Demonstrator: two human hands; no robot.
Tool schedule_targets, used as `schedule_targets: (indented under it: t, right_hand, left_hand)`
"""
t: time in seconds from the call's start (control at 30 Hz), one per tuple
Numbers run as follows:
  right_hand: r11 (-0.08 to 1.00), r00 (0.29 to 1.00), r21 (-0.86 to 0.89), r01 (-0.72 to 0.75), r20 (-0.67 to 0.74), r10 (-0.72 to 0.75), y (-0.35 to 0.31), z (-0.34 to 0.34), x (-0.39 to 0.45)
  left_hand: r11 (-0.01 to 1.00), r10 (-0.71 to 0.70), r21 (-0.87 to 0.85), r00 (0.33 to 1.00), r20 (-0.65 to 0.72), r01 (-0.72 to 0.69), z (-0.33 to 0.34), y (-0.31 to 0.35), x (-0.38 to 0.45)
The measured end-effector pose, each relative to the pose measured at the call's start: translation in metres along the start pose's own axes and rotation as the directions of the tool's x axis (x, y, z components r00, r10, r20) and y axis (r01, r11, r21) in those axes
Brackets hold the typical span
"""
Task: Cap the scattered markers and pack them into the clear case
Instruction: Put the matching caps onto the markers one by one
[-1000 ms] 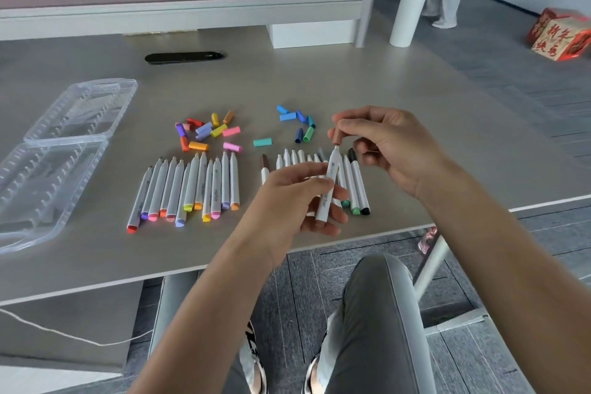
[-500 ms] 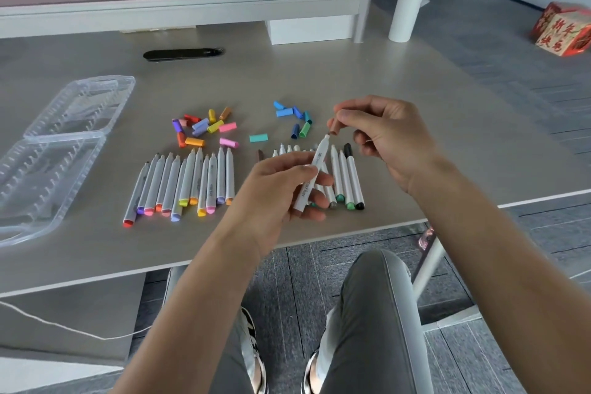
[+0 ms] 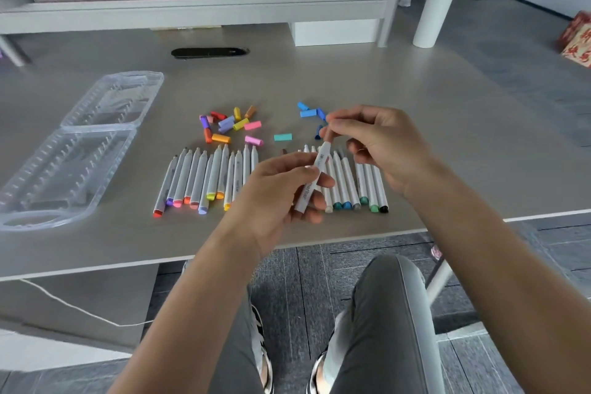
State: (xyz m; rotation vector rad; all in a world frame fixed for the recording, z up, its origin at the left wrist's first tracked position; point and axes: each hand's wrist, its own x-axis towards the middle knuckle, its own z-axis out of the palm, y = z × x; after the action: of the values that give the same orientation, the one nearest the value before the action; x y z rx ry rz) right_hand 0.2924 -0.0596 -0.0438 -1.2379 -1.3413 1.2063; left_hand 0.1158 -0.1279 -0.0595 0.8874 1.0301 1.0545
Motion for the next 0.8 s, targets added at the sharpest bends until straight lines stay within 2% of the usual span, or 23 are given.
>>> schedule_targets:
  t: [0.2, 0.3, 0.43, 0.5, 0.8]
  right_hand:
    - [0.999, 1.0, 0.047, 0.018, -0.003, -0.018, -0.006, -0.005, -0.001]
    - [0.995, 1.0, 0.1, -0.008, 0.027, 0.005, -0.01, -0.008, -0.002]
    - [0.995, 1.0, 0.102, -0.005, 0.01, 0.004, -0.017, -0.01, 0.002]
    - [0.993, 1.0, 0.119, -0.017, 0.013, 0.015, -0.02, -0.008, 0.008]
    - [0.995, 1.0, 0.103, -0.011, -0.023, 0.014, -0.001, 0.007, 0.012]
  left_hand:
    - [0.997, -0.01, -0.079, 1.0, 0.019, 0.012, 0.003, 0.005, 0.01]
    - [0.989, -0.053, -0.129, 0.992, 0.118, 0.069, 0.003, 0.014, 0.016]
    - [0.981, -0.124, -0.112, 0.951, 0.282, 0.161, -0.002, 0.03, 0.022]
    - [0.978, -0.137, -0.109, 0.94, 0.312, 0.179, -0.006, 0.036, 0.027]
    - [0.975, -0.155, -0.138, 0.977, 0.144, 0.175, 0.002, 0.029, 0.029]
